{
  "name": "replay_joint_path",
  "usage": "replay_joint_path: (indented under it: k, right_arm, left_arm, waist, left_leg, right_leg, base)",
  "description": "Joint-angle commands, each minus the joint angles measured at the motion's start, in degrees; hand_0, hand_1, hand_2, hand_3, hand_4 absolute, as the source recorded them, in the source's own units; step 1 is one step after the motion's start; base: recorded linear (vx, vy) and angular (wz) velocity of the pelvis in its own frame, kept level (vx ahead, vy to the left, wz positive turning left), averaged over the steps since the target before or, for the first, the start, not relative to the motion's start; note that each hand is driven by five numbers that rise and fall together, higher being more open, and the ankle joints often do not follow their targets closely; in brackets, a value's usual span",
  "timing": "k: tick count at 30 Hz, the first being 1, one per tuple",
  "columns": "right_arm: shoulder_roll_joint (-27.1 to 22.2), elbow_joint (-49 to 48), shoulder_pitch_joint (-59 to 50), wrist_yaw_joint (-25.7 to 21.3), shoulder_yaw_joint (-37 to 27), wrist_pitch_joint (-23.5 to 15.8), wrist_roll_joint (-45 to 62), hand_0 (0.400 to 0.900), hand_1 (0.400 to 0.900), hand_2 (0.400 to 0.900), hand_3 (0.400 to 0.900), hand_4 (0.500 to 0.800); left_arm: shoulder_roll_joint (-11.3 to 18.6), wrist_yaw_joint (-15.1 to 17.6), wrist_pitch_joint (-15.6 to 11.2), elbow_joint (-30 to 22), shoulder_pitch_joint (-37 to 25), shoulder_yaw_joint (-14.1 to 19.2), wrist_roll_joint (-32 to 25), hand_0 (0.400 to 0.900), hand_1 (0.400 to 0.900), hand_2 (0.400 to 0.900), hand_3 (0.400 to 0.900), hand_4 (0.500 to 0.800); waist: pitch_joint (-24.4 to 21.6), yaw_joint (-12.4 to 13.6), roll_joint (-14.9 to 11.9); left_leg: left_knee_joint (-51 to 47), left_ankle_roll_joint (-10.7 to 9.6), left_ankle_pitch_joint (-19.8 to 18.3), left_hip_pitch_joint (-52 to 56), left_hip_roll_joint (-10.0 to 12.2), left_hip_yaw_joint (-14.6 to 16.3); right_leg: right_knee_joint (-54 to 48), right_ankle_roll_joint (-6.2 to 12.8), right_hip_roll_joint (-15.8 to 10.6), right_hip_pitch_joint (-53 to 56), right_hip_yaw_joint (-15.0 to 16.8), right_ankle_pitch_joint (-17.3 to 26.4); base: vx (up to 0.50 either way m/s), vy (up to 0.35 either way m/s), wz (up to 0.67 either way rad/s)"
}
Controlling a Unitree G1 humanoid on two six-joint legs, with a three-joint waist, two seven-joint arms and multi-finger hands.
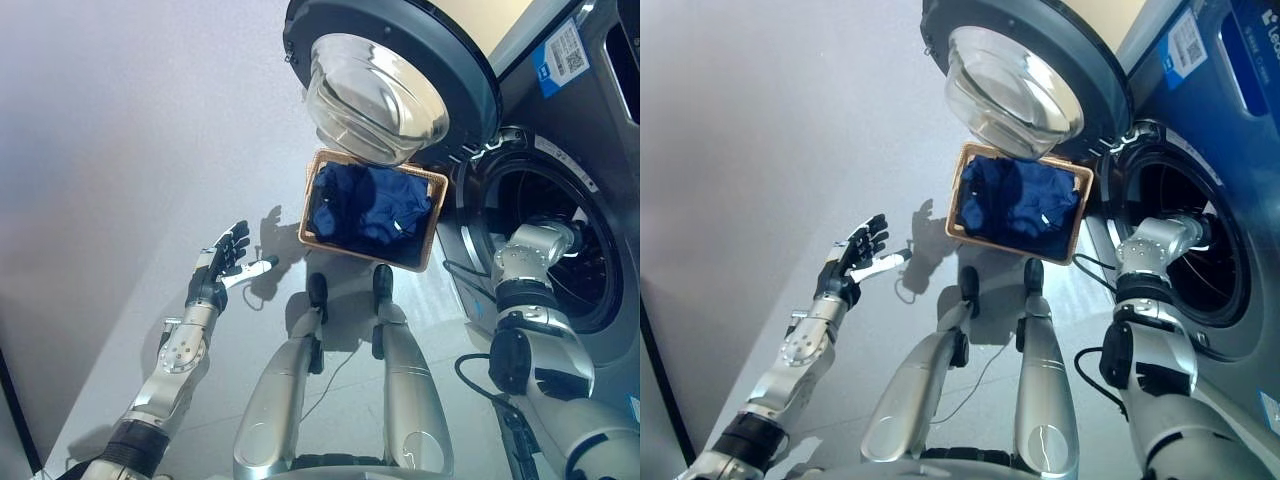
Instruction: Put the clothes in the basket into the washing machine.
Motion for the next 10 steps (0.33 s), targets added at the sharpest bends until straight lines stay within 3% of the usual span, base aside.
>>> replay_joint_path:
  k: [1,3,6,8,10]
  right_arm:
    - [2.7,-4.7,13.7,3.4,4.5,-0.8,-7.6,0.900,0.900,0.900,0.900,0.800]
    - [3.7,-4.9,17.1,4.5,5.7,0.4,-9.0,0.900,0.900,0.900,0.900,0.800]
    - [5.7,-3.2,28.1,7.2,9.4,7.1,-19.7,0.900,0.900,0.900,0.900,0.800]
    - [6.1,-3.2,29.5,7.7,9.8,7.1,-20.3,0.900,0.900,0.900,0.900,0.800]
    - [5.8,-1.7,34.3,9.6,13.5,10.7,-28.0,0.900,0.900,0.900,0.900,0.800]
  left_arm:
    - [-1.8,-0.2,-3.4,-1.9,3.5,1.1,-1.4,0.900,0.900,0.900,0.900,0.800]
    - [-2.3,-0.5,-3.6,-1.0,3.6,1.3,-1.7,0.900,0.900,0.900,0.900,0.800]
    - [-3.6,-1.2,-4.4,0.6,4.3,3.4,-0.5,0.900,0.900,0.900,0.900,0.800]
    - [-3.5,-1.3,-4.6,0.9,4.7,4.0,0.1,0.900,0.900,0.900,0.900,0.800]
    - [-3.7,-1.8,-5.0,2.1,5.1,5.3,1.2,0.900,0.900,0.900,0.900,0.800]
  waist:
    - [-10.3,-1.5,-1.2]
    - [-10.6,-1.7,-1.7]
    - [-11.1,-2.1,-3.0]
    - [-11.4,-2.3,-3.4]
    - [-12.1,-2.2,-4.1]
  left_leg:
    - [8.6,-1.9,-11.4,-2.2,0.0,-1.4]
    - [8.2,-2.0,-11.3,-1.4,0.0,-1.5]
    - [7.2,-2.0,-11.6,1.8,0.4,-2.2]
    - [6.5,-2.0,-11.0,2.5,0.3,-2.4]
    - [5.4,-2.0,-11.0,5.0,0.5,-2.6]
  right_leg:
    - [-6.8,2.16,-0.9,3.8,-0.9,1.5]
    - [-7.1,2.17,-1.0,4.7,-1.0,1.5]
    - [-7.9,2.34,-0.8,8.2,-1.9,0.9]
    - [-8.4,2.36,-1.0,9.0,-2.1,1.2]
    - [-9.0,2.38,-0.8,11.3,-2.5,1.0]
  base:
    - [0.03,-0.013,-0.03]
    - [0.02,-0.007,-0.01]
    - [0.07,-0.037,0.05]
    - [0.03,-0.020,0.06]
    - [0.07,-0.027,0.04]
